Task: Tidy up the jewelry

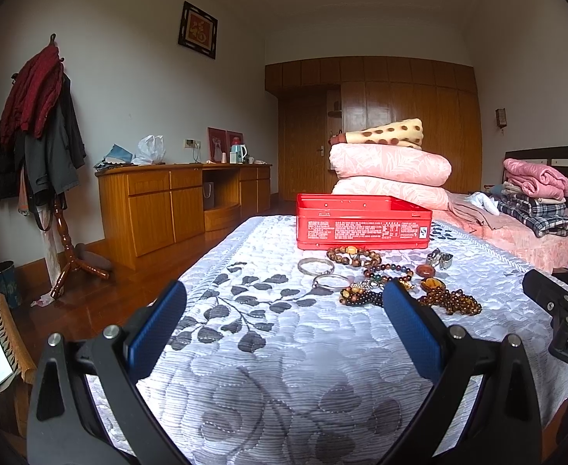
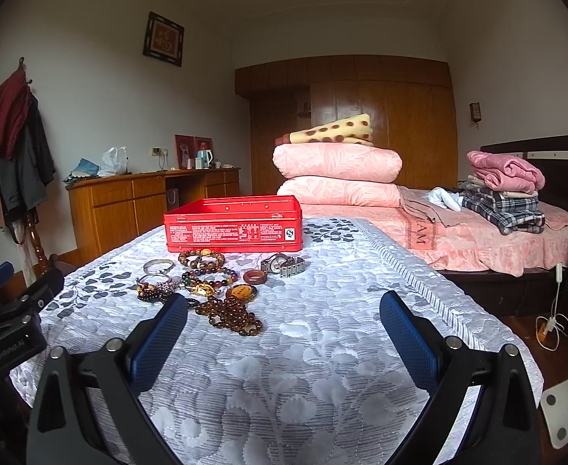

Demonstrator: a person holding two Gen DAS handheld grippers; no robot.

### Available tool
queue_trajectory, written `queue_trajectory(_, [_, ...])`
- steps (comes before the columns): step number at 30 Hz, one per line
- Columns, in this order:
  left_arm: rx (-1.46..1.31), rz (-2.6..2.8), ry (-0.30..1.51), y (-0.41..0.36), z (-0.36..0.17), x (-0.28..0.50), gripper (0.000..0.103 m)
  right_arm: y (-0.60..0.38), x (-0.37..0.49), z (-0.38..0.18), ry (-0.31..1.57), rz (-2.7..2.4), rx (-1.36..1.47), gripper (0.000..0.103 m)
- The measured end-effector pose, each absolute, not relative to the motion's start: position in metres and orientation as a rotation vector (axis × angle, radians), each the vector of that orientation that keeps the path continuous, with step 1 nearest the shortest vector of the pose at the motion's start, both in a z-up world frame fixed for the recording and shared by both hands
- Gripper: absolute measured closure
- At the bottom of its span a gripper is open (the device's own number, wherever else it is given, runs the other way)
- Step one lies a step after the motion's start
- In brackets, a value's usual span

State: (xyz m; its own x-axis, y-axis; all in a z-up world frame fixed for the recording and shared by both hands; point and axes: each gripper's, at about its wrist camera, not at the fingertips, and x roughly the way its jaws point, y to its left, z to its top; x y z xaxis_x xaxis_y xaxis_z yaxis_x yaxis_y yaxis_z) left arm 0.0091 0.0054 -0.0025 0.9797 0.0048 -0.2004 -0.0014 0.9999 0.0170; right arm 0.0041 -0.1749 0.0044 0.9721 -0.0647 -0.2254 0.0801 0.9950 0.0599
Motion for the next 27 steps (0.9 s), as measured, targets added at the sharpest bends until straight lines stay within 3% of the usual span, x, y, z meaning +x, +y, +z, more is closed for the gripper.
queue_trajectory(14, [0.021,0.006,0.311,0.001,-0.004,0.047,0.005,-0.185,0.045,0.002,0.339,-0.021,0.096,0.007])
queue_trajectory(19, [0.015,0.000,0.343,-0.002,-0.008,0.062,0.005,-0.177,0.067,-0.002,0.400,0.035,0.088,0.014])
queue_trajectory(27, [0.001,-0.002,0.391,0.002,-0.012,0.079,0.005,-0.168,0.101,-0.014,0.548,0.093,0.092,0.035])
